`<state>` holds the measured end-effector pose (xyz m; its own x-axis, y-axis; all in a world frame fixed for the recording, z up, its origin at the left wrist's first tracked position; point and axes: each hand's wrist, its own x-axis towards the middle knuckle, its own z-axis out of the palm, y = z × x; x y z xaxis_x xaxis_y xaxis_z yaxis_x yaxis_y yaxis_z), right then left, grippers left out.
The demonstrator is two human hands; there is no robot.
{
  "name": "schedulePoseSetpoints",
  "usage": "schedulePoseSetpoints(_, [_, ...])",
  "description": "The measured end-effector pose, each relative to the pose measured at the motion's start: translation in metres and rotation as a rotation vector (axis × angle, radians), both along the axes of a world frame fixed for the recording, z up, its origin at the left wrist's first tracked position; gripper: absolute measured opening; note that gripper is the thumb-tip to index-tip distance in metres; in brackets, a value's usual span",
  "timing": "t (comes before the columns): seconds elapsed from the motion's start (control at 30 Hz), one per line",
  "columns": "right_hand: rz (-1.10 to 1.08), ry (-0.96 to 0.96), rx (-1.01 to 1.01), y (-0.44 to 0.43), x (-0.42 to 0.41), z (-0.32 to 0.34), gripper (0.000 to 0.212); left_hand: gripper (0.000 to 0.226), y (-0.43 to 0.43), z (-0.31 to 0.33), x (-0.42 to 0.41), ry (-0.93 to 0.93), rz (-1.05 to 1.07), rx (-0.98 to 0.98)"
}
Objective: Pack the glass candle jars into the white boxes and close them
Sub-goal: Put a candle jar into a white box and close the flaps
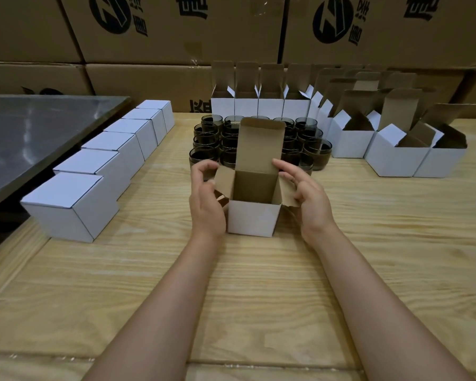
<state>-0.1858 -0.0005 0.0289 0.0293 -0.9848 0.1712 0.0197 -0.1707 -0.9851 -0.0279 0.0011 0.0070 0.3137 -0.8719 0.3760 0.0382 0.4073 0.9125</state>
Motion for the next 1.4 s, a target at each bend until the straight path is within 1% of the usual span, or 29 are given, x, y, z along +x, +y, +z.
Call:
schedulePoseSetpoints(0.13, [0.014,-0.038,0.022,-0.005,0.000,-0.001,0.063,0.038,0.000,0.005,0.006,0.014,-0.129,0.005])
schedulePoseSetpoints(0.27, [0.052,-0.045,-0.003,-0.008,0.002,-0.004,0.061,0.050,-0.004,0.007,0.013,-0.004,-0.257,0.039])
schedulePoseSetpoints(0.37, [0.094,-0.032,-0.042,-0.008,0.004,-0.006,0.059,0.053,-0.003,0.008,0.012,-0.071,-0.275,0.011])
schedulePoseSetpoints(0.47, [0.096,-0.028,-0.062,-0.010,0.005,-0.008,0.055,0.053,-0.003,0.008,0.012,-0.081,-0.266,0.015])
schedulePoseSetpoints(0.53, [0.015,-0.059,-0.066,-0.012,0.004,-0.010,0.048,0.052,-0.004,0.007,0.012,-0.080,-0.241,0.019])
schedulePoseSetpoints(0.57, [-0.072,-0.086,-0.063,-0.015,0.003,-0.011,0.044,0.051,-0.004,0.007,0.012,-0.081,-0.229,0.022])
schedulePoseSetpoints(0.63, [-0.313,-0.109,-0.067,-0.022,-0.003,-0.011,0.039,0.049,-0.004,0.005,0.012,-0.092,-0.216,0.022])
schedulePoseSetpoints(0.7, [-0.529,-0.009,-0.095,-0.033,-0.013,-0.009,0.032,0.047,-0.003,0.003,0.011,-0.111,-0.207,0.007])
schedulePoseSetpoints(0.73, [-0.575,0.088,-0.108,-0.039,-0.019,-0.007,0.029,0.047,-0.004,0.003,0.011,-0.115,-0.204,-0.003])
schedulePoseSetpoints(0.77, [-0.570,0.205,-0.106,-0.046,-0.024,-0.005,0.026,0.047,-0.004,0.003,0.011,-0.118,-0.204,-0.012])
schedulePoseSetpoints(0.87, [-0.404,0.578,-0.048,-0.064,-0.035,-0.003,0.027,0.046,-0.004,0.004,0.011,-0.133,-0.203,-0.029])
schedulePoseSetpoints(0.9, [-0.364,0.658,-0.034,-0.068,-0.037,-0.003,0.027,0.046,-0.004,0.004,0.011,-0.134,-0.204,-0.029])
schedulePoseSetpoints(0.97, [-0.332,0.723,-0.033,-0.072,-0.037,-0.004,0.019,0.046,-0.004,0.004,0.011,-0.133,-0.203,-0.029])
schedulePoseSetpoints(1.03, [-0.338,0.738,-0.070,-0.073,-0.036,-0.005,0.010,0.046,-0.004,0.004,0.011,-0.136,-0.199,-0.025])
schedulePoseSetpoints(1.07, [-0.351,0.739,-0.089,-0.073,-0.036,-0.005,0.009,0.046,-0.004,0.004,0.011,-0.140,-0.198,-0.023])
schedulePoseSetpoints(1.13, [-0.397,0.716,-0.104,-0.070,-0.036,-0.007,0.011,0.046,-0.004,0.003,0.012,-0.150,-0.198,-0.020])
schedulePoseSetpoints(1.27, [-0.510,0.597,-0.115,-0.059,-0.036,0.000,0.013,0.046,-0.005,0.003,0.012,-0.150,-0.205,-0.021])
schedulePoseSetpoints(1.4, [-0.578,0.532,-0.251,-0.043,-0.038,0.031,0.013,0.046,-0.005,0.003,0.012,-0.152,-0.202,-0.021])
